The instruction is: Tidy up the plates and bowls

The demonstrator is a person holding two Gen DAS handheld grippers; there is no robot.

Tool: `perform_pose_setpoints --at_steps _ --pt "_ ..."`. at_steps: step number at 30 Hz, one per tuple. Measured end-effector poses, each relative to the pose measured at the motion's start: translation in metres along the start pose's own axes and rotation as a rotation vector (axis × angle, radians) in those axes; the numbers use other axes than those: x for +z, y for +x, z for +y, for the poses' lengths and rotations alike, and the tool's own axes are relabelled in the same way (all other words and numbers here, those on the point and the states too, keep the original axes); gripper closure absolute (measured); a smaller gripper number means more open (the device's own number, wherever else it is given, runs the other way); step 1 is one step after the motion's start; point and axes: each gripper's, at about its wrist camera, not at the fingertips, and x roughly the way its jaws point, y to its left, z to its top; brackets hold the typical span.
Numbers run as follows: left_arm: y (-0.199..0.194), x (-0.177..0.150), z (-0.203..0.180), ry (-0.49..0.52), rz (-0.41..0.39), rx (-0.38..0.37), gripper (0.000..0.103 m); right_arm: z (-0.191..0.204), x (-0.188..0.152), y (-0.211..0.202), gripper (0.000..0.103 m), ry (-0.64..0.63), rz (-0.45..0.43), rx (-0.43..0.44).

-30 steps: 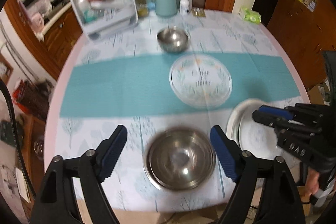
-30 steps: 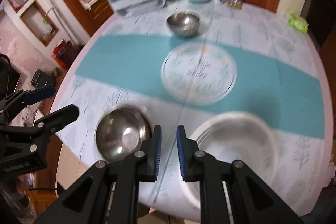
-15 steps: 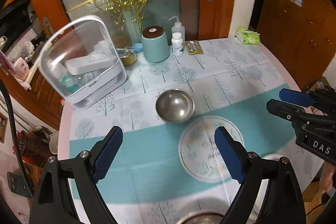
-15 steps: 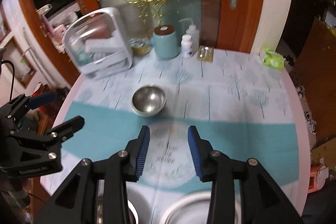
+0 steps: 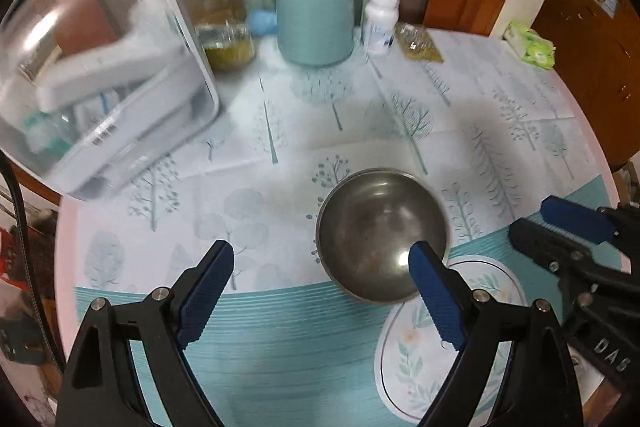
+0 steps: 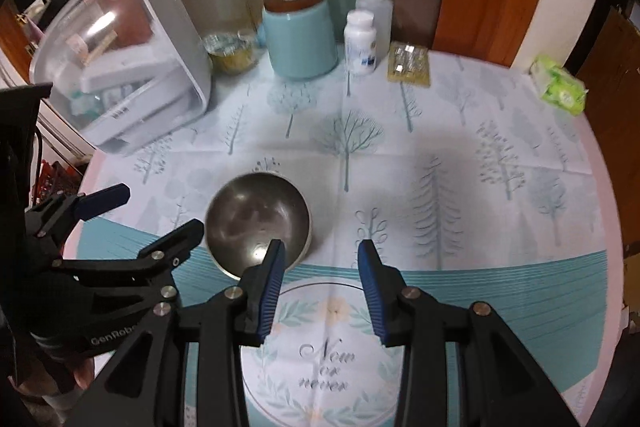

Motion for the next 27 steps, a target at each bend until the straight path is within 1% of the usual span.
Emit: perform_pose_setpoints --at_steps 4,6,9,12,13,14,15,16,17,18,19,20,23,27 --pt "0.028 -0.001 0.005 -0.016 0.035 0.013 0.016 0.002 0.004 0.035 0.065 0.024 0.054 -0.004" --pt "0.043 -0.001 0.009 -0.034 0.060 -0.006 0.016 0.001 0.005 0.049 0.065 0.043 0.076 -0.005" --pt "0.055 -0.002 0.014 -0.051 0.079 -0.024 0.016 -0.002 0.009 0.063 0.065 0.070 0.099 0.002" --pt "0.066 -0.002 0.015 -0.058 0.091 -0.036 0.022 -0.001 0.011 0.078 0.065 0.066 0.118 -0.025" --pt "0.071 -0.003 0.015 -0.059 0.100 -0.046 0.026 0.000 0.012 0.082 0.065 0.064 0.128 -0.028" --pt "0.072 -0.003 0.015 -0.059 0.108 -0.058 0.035 0.001 0.011 0.086 0.066 0.066 0.136 -0.030" --pt "0.077 -0.003 0.014 -0.061 0.124 -0.081 0.040 0.002 0.011 0.090 0.070 0.068 0.143 -0.031" --pt "0.081 -0.004 0.014 -0.066 0.142 -0.100 0.055 0.003 0.010 0.093 0.080 0.069 0.151 -0.026" --pt "0.086 -0.005 0.014 -0.073 0.164 -0.123 0.072 0.003 0.009 0.096 0.086 0.069 0.161 -0.019" --pt "0.088 -0.007 0.014 -0.078 0.182 -0.140 0.080 0.004 0.007 0.099 0.096 0.071 0.173 0.001" --pt "0.089 -0.008 0.014 -0.083 0.189 -0.157 0.090 0.005 0.005 0.100 0.096 0.074 0.183 0.018" --pt "0.089 -0.010 0.013 -0.089 0.194 -0.163 0.092 0.005 0.004 0.098 0.096 0.075 0.177 0.026" --pt "0.083 -0.016 0.009 -0.074 0.187 -0.148 0.093 0.008 0.001 0.091 0.096 0.060 0.170 0.022" --pt "0.063 -0.022 0.007 -0.065 0.185 -0.168 0.093 0.004 -0.006 0.078 0.096 0.068 0.177 0.045"
